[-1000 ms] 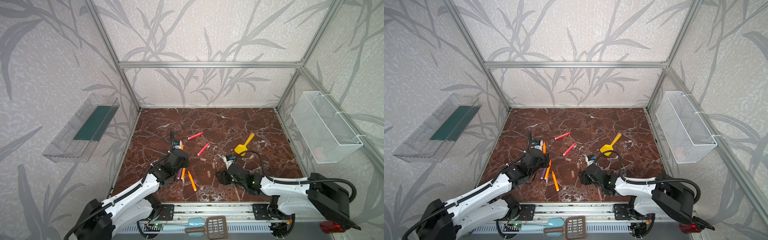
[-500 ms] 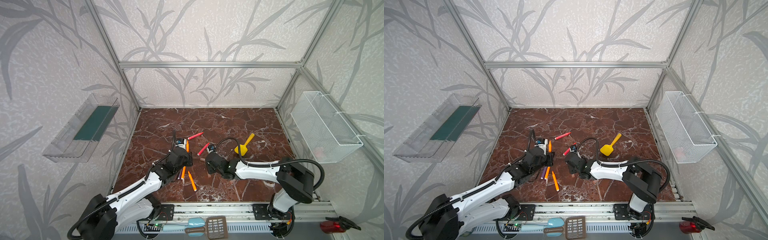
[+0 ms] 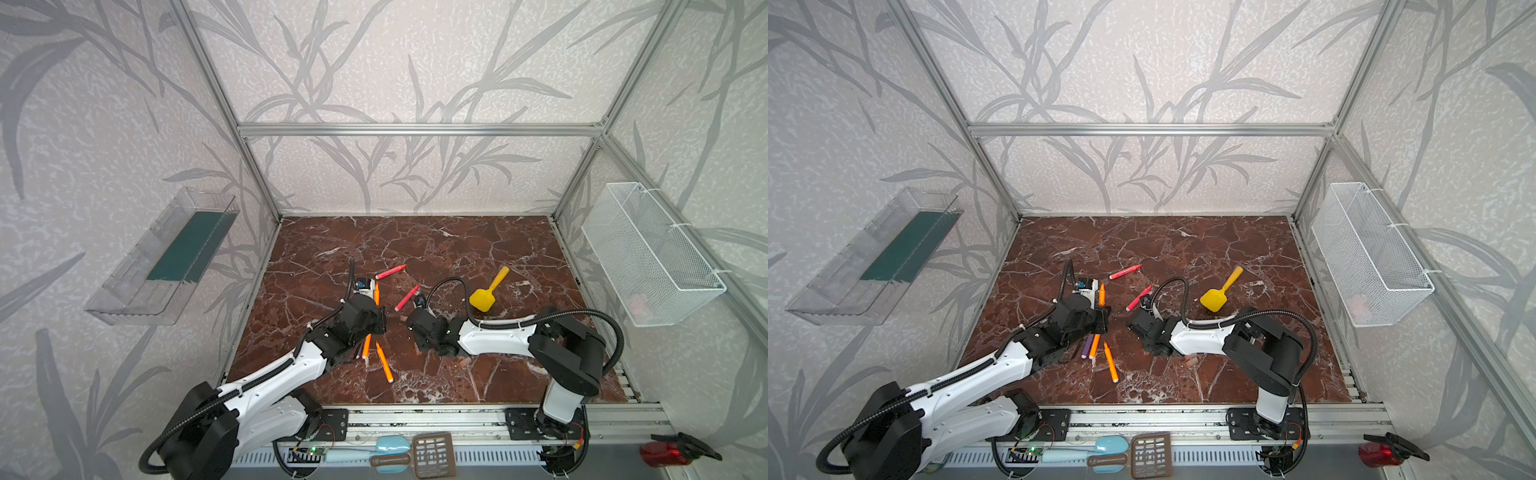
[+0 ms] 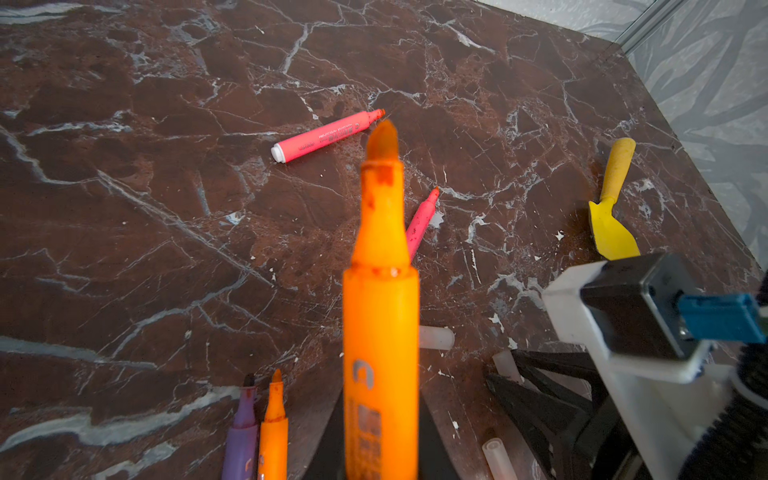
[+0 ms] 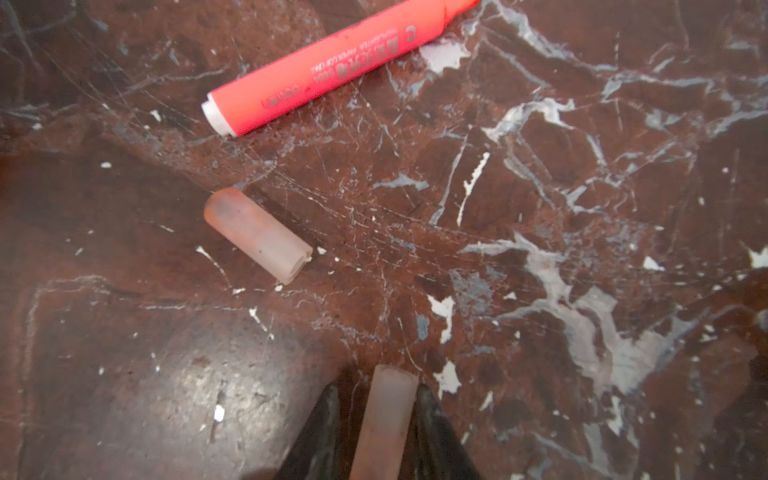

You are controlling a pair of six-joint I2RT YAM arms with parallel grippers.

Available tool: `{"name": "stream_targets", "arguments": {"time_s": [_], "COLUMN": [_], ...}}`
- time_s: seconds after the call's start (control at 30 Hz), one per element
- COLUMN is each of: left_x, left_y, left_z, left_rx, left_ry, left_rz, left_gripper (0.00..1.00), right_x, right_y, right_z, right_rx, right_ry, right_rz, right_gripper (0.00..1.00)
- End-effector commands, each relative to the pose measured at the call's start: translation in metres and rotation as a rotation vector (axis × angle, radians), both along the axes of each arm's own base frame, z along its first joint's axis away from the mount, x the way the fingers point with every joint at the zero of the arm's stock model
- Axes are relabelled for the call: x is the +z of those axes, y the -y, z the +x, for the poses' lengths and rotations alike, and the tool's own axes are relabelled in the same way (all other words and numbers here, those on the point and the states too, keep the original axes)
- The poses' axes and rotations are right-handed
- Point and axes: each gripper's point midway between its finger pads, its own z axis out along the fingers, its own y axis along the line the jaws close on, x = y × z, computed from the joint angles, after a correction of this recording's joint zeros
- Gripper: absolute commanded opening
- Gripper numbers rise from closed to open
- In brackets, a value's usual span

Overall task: Insert the pens into the pen caps
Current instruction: 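Grasp a translucent pink cap with the right gripper and lift it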

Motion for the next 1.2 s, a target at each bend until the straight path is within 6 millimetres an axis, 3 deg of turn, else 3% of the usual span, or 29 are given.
{"name": "stream_targets", "arguments": {"time_s": [0.0, 0.17, 0.5, 0.8, 0.97, 1.1, 1.17], "left_x": [0.015, 0.018, 0.026, 0.038, 0.039, 0.064, 0.085], "left_y": [-0.005, -0.001, -0.011, -0.019, -0.037, -0.030, -0.015], "left_z": [0.006, 0.005, 0.004, 0.000, -0.011, -0.020, -0.021], "left_rx": [0.032, 0.015, 0.050, 0.078, 0.244, 0.240, 0.134], "left_ry": [0.039, 0.041, 0.079, 0.087, -0.016, -0.007, 0.067], "left_rz": [0.001, -0.013, -0.016, -0.018, -0.142, -0.327, -0.394], "left_gripper": [0.00, 0.00, 0.00, 0.00, 0.00, 0.00, 0.00], "right_x": [-0.008, -0.017, -0.013, 0.038, 0.085, 0.114, 0.123], "right_y": [0.004, 0.024, 0.035, 0.037, 0.036, 0.047, 0.054], "right_z": [-0.003, 0.008, 0.006, 0.009, 0.011, 0.009, 0.007], "right_rx": [-0.001, -0.067, -0.109, -0.120, -0.135, -0.136, -0.127], "right_ry": [-0.022, -0.019, -0.016, 0.101, 0.188, 0.264, 0.300], "right_rz": [-0.028, -0.018, 0.099, 0.294, 0.454, 0.532, 0.553], "right_gripper": [0.28, 0.25, 0.10, 0.06, 0.03, 0.02, 0.02]}}
